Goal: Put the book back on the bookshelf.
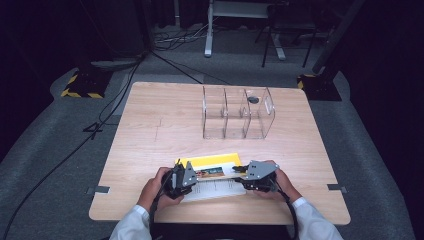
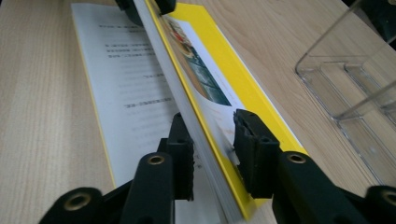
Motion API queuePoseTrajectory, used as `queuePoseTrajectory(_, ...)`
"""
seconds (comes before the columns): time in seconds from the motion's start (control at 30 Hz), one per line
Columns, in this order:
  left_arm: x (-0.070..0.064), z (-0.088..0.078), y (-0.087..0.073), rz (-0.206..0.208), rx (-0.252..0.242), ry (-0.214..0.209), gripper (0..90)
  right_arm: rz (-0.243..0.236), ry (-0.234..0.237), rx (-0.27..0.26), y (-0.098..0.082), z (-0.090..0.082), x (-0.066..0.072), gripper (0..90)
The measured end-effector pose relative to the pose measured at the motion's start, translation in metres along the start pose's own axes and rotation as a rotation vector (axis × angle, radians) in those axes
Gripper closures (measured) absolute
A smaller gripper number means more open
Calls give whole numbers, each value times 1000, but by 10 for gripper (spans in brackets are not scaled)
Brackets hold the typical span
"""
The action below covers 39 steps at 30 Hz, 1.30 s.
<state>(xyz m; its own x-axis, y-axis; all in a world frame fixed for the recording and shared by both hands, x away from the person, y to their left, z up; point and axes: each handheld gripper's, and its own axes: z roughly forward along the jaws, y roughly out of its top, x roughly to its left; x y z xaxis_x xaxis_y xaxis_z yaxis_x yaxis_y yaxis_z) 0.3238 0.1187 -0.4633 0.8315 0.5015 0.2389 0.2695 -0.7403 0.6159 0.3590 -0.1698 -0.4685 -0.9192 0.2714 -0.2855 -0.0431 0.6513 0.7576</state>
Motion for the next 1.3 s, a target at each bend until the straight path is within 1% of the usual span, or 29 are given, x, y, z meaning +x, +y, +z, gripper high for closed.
queuePoseTrajectory(0.03, 1, -1, -2, -2, -4, -4, 711, 0, 0, 0, 0, 0, 0, 650)
queuePoseTrajectory(0.1, 5, -4, -5, -2, -9, -10, 712, 23, -12, 18, -10, 1, -7, 626)
queuePoseTrajectory(0.17, 8, -5, -10, -16, -26, -26, 711, 66, 16, -16, -18, 1, -14, 631)
queuePoseTrajectory(0.2, 10, -6, -11, -26, -32, -34, 712, 62, 18, -37, -19, 1, -16, 652)
queuePoseTrajectory(0.23, 12, -6, -12, -33, -37, -39, 711, 44, 13, -41, -19, 1, -15, 676)
queuePoseTrajectory(0.3, 16, -8, -15, -54, -48, -53, 710, -21, -19, -45, -14, 0, -10, 720)
queuePoseTrajectory(0.33, 18, -9, -16, -65, -53, -56, 701, -39, -24, -44, -13, 0, -9, 736)
queuePoseTrajectory(0.37, 20, -10, -17, -71, -59, -58, 692, -53, -24, -46, -11, 0, -7, 749)
queuePoseTrajectory(0.4, 22, -10, -18, -88, -66, -57, 678, -59, -22, -47, -10, -1, -6, 760)
queuePoseTrajectory(0.47, 25, -13, -19, -106, -68, -54, 651, -77, -23, -50, -7, -1, -3, 776)
queuePoseTrajectory(0.5, 26, -14, -19, -111, -65, -46, 632, -80, -20, -49, -5, -1, -2, 781)
queuePoseTrajectory(0.53, 26, -16, -18, -123, -55, -28, 601, -86, -16, -48, -4, -1, -1, 787)
queuePoseTrajectory(0.57, 26, -18, -16, -123, -46, -14, 565, -88, -21, -48, -2, -1, 0, 790)
queuePoseTrajectory(0.6, 25, -19, -14, -122, -41, -10, 541, -90, -25, -43, 0, -2, 1, 792)
queuePoseTrajectory(0.7, 17, -23, -5, -120, -56, -4, 492, -100, -35, -29, 3, -2, 3, 792)
queuePoseTrajectory(0.77, 9, -24, 6, -100, -58, -4, 479, -110, -38, -22, 4, -2, 4, 791)
queuePoseTrajectory(0.83, 0, -23, 16, -85, -67, -7, 476, -110, -40, -15, 5, -1, 5, 791)
queuePoseTrajectory(0.9, -8, -18, 25, -90, -71, -19, 462, -118, -37, -12, 8, -2, 7, 796)
queuePoseTrajectory(0.93, -11, -15, 29, -92, -65, -17, 446, -112, -39, -16, 9, -2, 8, 800)
queuePoseTrajectory(0.97, -14, -12, 32, -90, -54, -8, 429, -116, -35, -20, 10, -2, 8, 803)
queuePoseTrajectory(1.03, -18, -5, 37, -83, -34, 4, 431, -114, -39, -18, 12, -2, 9, 803)
queuePoseTrajectory(1.07, -20, -4, 38, -79, -28, 20, 436, -114, -41, -15, 12, -2, 9, 803)
queuePoseTrajectory(1.1, -21, -3, 39, -64, -21, 46, 471, -112, -40, -12, 12, -2, 10, 803)
queuePoseTrajectory(1.13, -21, -3, 39, -64, -21, 46, 586, -111, -39, -10, 13, -2, 10, 802)
queuePoseTrajectory(1.17, -21, -4, 39, -59, -27, 60, 586, -111, -39, -10, 13, -2, 10, 802)
queuePoseTrajectory(1.2, -20, -5, 37, -39, -27, 67, 650, -110, -42, -11, 13, -2, 10, 801)
queuePoseTrajectory(1.23, -20, -5, 36, -29, -27, 63, 697, -107, -48, -12, 14, -2, 10, 796)
queuePoseTrajectory(1.3, -20, -6, 34, -13, -45, 66, 737, -95, -58, -19, 14, -3, 10, 777)
